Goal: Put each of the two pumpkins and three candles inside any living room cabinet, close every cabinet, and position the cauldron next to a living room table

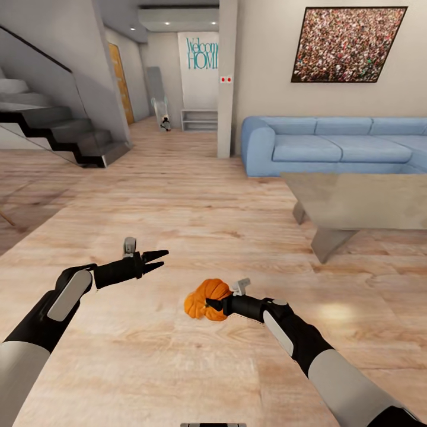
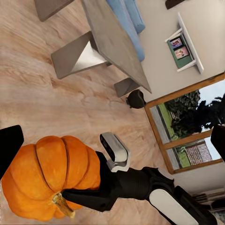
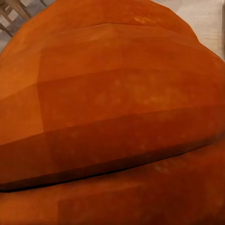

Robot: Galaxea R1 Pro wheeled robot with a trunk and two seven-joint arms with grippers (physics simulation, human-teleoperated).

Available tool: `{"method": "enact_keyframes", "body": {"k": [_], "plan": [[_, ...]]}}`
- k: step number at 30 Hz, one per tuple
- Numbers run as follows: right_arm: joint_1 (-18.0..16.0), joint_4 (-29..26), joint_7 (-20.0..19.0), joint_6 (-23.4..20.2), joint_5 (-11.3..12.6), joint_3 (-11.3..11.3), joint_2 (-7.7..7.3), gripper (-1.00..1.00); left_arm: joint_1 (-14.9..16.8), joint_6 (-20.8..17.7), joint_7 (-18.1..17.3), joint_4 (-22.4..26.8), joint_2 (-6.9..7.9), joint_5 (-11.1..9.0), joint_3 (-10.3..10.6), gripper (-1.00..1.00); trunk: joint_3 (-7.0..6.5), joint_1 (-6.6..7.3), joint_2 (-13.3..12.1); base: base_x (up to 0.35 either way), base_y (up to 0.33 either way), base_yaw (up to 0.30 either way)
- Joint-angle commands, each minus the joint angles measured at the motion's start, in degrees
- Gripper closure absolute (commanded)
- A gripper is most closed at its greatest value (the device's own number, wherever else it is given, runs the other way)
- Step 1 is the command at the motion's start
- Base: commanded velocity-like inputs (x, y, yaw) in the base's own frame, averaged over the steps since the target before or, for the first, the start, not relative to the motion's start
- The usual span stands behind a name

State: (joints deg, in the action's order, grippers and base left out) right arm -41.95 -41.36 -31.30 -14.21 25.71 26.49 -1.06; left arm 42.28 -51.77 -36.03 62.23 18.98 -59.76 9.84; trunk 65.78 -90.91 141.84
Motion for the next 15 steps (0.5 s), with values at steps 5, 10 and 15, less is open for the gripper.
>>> {"method": "enact_keyframes", "body": {"k": [5,10,15], "plan": [[0.0,0.0,0.0,0.0,0.2,0.0,0.03,1.00,0.0,0.0,0.0,0.0,0.00,0.0,0.0,-1.00,0.00,0.00,0.0,0.329,0.000,0.000],[0.0,0.0,0.0,0.0,0.1,-0.1,0.01,1.00,0.0,0.1,0.1,-1.1,0.06,0.1,-0.2,-1.00,0.00,0.00,0.0,0.329,0.000,0.000],[-0.1,0.0,-0.1,-0.1,-0.1,-0.2,-0.19,1.00,0.0,0.4,0.2,-10.6,0.22,0.6,-3.5,-1.00,0.00,0.00,0.0,0.329,0.000,0.000]]}}
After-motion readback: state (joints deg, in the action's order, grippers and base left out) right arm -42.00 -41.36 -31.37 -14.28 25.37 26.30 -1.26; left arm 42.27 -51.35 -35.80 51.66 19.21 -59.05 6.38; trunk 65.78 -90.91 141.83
